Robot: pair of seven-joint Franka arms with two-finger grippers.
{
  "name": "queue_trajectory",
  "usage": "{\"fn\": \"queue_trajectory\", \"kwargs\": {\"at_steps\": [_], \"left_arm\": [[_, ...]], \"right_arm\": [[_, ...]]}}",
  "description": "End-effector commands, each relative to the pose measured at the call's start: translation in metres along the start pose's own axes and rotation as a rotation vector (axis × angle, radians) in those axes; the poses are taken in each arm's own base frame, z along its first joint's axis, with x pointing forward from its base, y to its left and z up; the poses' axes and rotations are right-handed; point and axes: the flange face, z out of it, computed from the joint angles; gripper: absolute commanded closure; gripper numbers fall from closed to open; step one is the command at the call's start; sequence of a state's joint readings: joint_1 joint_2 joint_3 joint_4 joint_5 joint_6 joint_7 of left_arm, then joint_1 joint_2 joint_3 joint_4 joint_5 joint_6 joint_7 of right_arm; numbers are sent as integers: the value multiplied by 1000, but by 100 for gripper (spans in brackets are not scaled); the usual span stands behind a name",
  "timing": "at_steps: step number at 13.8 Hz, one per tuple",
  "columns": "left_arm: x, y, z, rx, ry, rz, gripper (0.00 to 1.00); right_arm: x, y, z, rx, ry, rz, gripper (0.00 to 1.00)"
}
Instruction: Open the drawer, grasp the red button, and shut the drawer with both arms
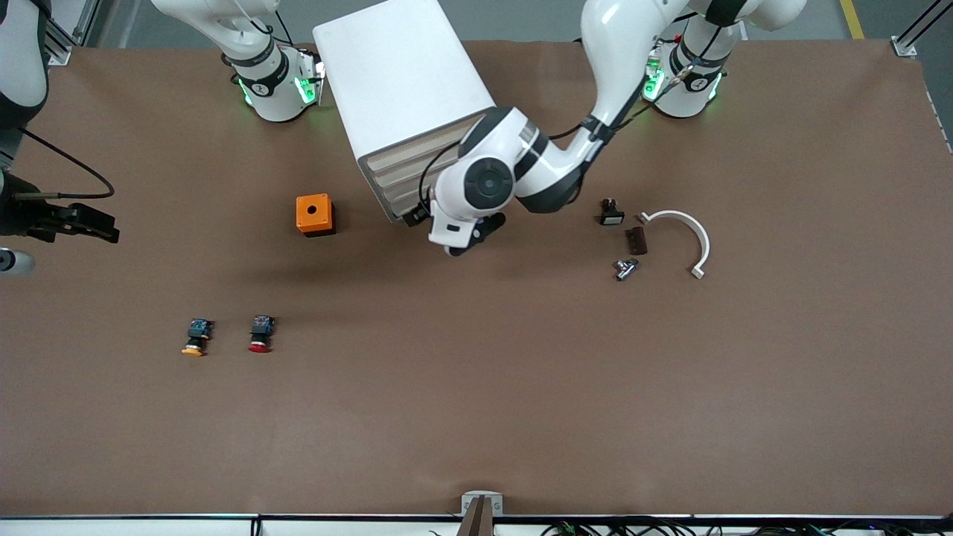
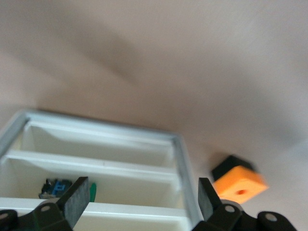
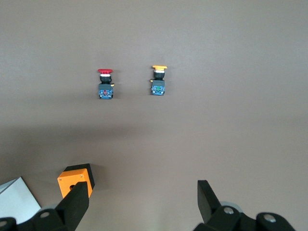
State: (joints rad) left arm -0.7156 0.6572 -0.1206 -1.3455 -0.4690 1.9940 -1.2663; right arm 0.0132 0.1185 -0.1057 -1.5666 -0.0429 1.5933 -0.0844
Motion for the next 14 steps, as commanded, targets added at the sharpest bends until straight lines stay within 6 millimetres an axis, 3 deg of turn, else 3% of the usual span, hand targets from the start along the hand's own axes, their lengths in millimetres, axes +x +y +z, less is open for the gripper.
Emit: {"fn": "queue_trajectory", "kwargs": {"at_steps": [1, 5, 8, 11, 14], "left_arm": [[10, -19, -99, -34, 70, 49, 1], [34, -67, -220, -39, 110, 129, 1], [61, -107, -293, -43, 217, 177, 1], [93, -158, -347, 12, 255, 259, 1], [126, -203, -390, 10, 267, 317, 1]], "right_arm": [[0, -1, -8, 0, 12, -13, 0], [-1, 0, -31, 2, 40, -10, 0], [-16, -6, -35, 25, -21, -26, 0], [-33, -7, -58, 26, 19, -27, 0], [-46, 1, -58, 103, 11, -10, 0]]}}
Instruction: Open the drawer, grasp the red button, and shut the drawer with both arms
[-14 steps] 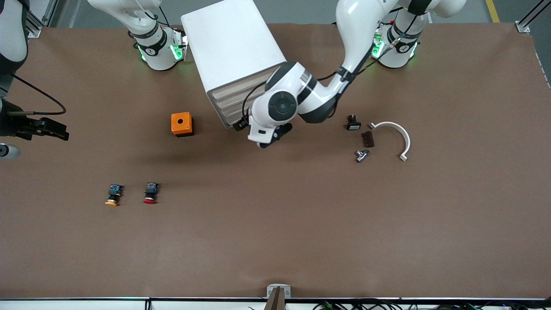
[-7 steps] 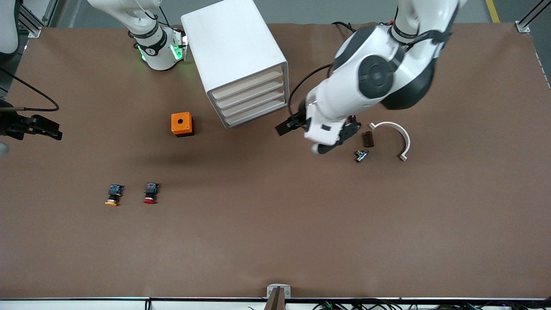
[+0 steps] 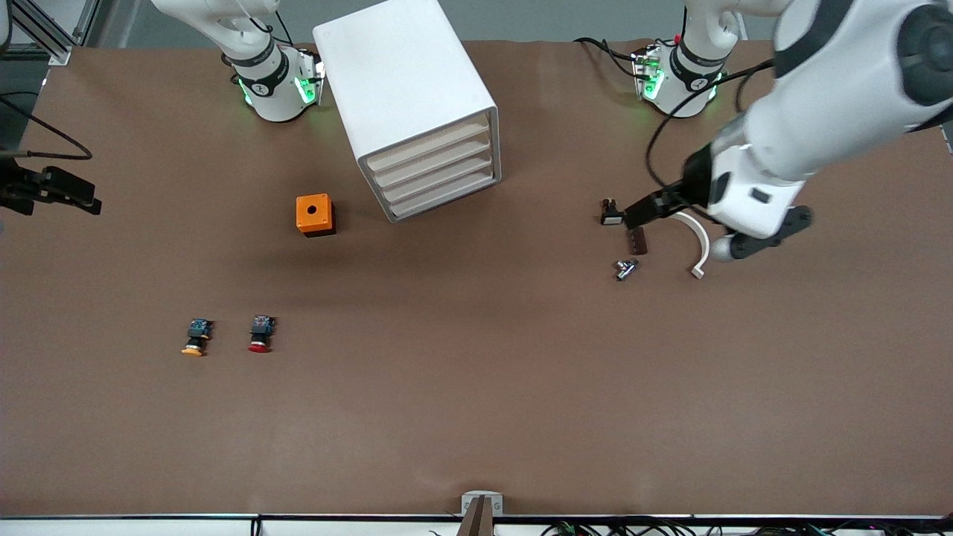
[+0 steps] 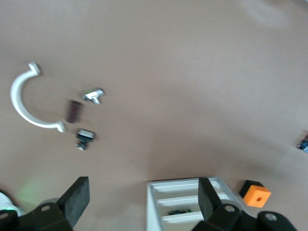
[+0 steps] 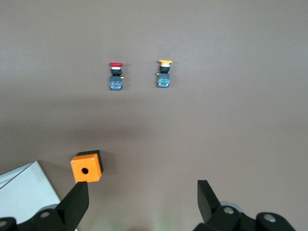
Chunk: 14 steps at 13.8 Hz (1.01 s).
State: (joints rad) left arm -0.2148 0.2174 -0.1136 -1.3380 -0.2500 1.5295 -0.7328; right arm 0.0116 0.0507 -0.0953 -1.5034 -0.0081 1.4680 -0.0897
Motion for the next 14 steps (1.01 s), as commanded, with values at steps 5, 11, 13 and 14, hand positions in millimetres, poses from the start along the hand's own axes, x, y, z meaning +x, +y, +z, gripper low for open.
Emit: {"fn": "queue_trajectory", "kwargs": {"at_steps": [5, 11, 13, 14], "left_arm": [[53, -91, -24, 90, 42, 175, 1], [86, -154, -17, 122, 11, 269, 1], [88, -164, -16, 164, 28, 265, 1], [86, -169, -13, 177, 48, 264, 1]], "right_arm": [[-21, 8, 1, 60, -3, 5, 0], [-44, 3, -3, 42, 75, -7, 0], [-49, 1, -7, 43, 82, -12, 0], [-50, -2, -7, 41, 82, -17, 0]]}}
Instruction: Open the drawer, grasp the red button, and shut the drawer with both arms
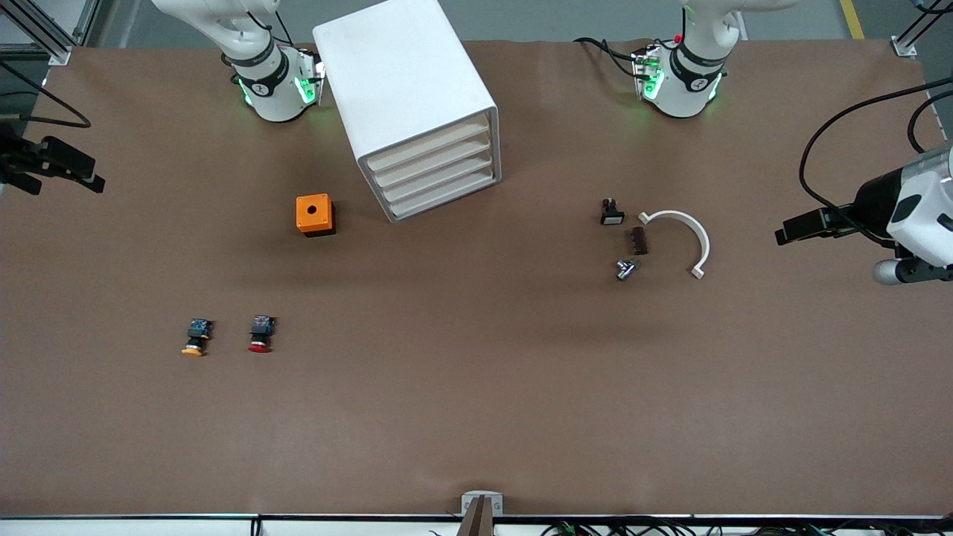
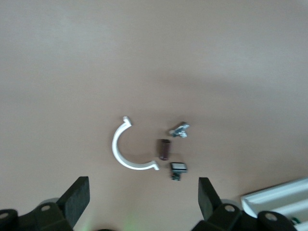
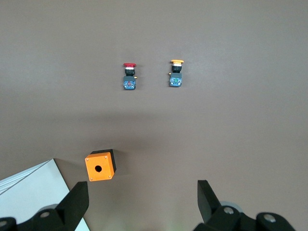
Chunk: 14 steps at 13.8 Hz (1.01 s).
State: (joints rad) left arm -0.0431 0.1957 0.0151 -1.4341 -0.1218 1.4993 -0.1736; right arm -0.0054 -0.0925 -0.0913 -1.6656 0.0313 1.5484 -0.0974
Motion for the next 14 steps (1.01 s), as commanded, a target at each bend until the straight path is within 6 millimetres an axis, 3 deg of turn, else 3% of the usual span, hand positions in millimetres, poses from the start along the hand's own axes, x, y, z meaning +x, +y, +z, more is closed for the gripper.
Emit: {"fn": "queue_trajectory", "kwargs": {"at_steps": [1, 6, 14], "left_arm": [[-20, -6, 2, 40, 54, 16, 1], [-54, -14, 9, 32, 148, 18, 1], [-61, -6, -40, 50, 240, 33, 0]], "right_arm": [[-14, -6, -1, -5, 15, -20, 0], [-19, -12, -3, -4, 17, -26, 0], [-20, -10, -3, -24, 17, -23, 0]]}}
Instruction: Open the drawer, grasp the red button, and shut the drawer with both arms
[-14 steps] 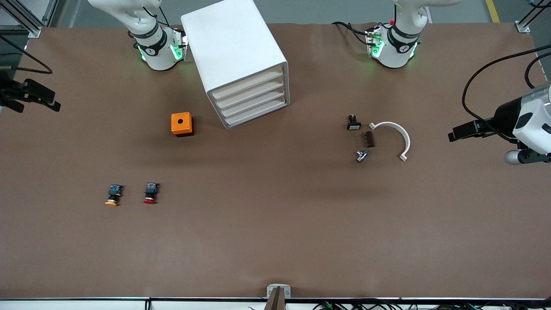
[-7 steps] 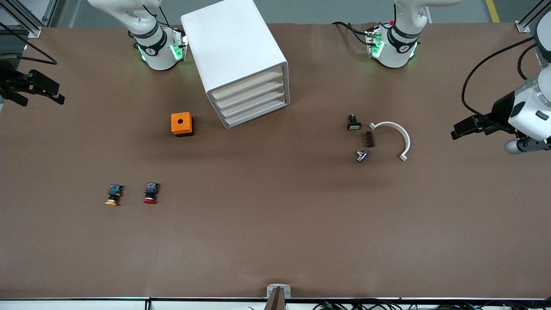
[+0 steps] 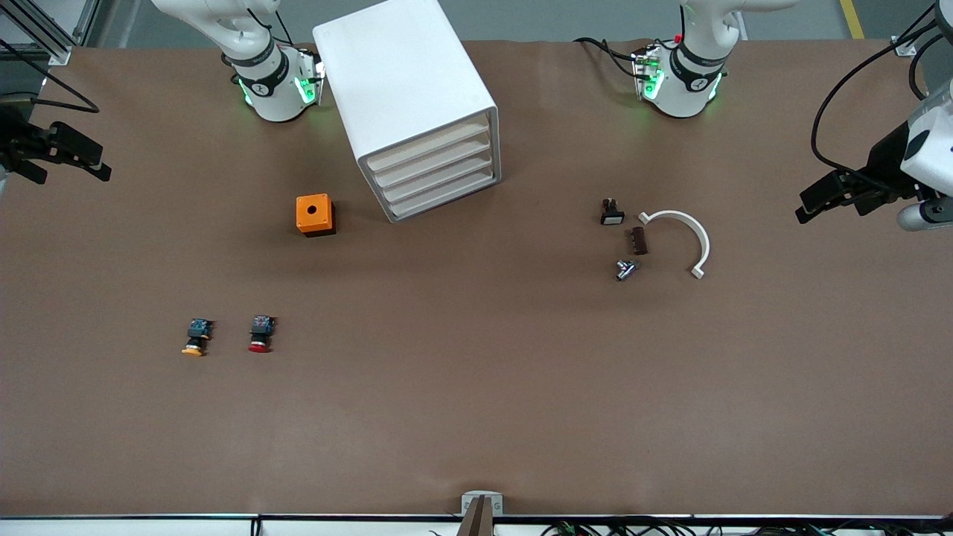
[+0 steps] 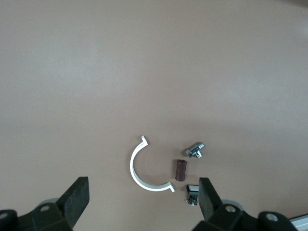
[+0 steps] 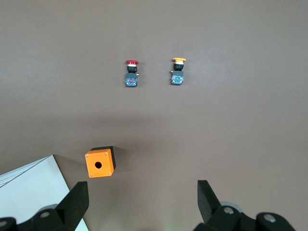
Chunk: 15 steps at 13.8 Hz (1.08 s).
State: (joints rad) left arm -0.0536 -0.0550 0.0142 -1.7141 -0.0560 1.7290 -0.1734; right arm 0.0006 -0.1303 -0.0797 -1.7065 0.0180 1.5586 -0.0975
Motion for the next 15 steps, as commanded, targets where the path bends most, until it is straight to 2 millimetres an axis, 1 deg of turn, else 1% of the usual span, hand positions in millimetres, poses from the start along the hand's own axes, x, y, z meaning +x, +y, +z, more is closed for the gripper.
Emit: {"fn": "queue_trajectory", "kwargs": {"at_steps": [1, 4, 5, 7, 9, 10, 12, 15], "left_arm": [[-1, 6, -22, 20, 34, 32, 0], [-3, 10, -34, 21, 26, 46, 0], [-5, 15, -38, 20, 28, 54, 0], [-4, 22, -40, 21, 30, 65, 0], [-4, 22, -44, 20, 36, 65, 0], [-4, 22, -45, 19, 38, 64, 0], [-5, 21, -45, 21, 32, 61, 0], [-5, 21, -44, 19, 30, 54, 0]], "right_arm": [[-9, -2, -3, -12, 9, -3, 0], [-10, -6, -4, -11, 10, -10, 0], [-10, -7, -5, -10, 12, -11, 0], [-10, -7, -7, -7, 15, -10, 0], [-10, -6, -7, -4, 14, -8, 0], [-9, -4, -8, -4, 17, -5, 0], [-7, -3, -19, -6, 37, -2, 0], [-1, -1, -19, -6, 42, 2, 0]]}}
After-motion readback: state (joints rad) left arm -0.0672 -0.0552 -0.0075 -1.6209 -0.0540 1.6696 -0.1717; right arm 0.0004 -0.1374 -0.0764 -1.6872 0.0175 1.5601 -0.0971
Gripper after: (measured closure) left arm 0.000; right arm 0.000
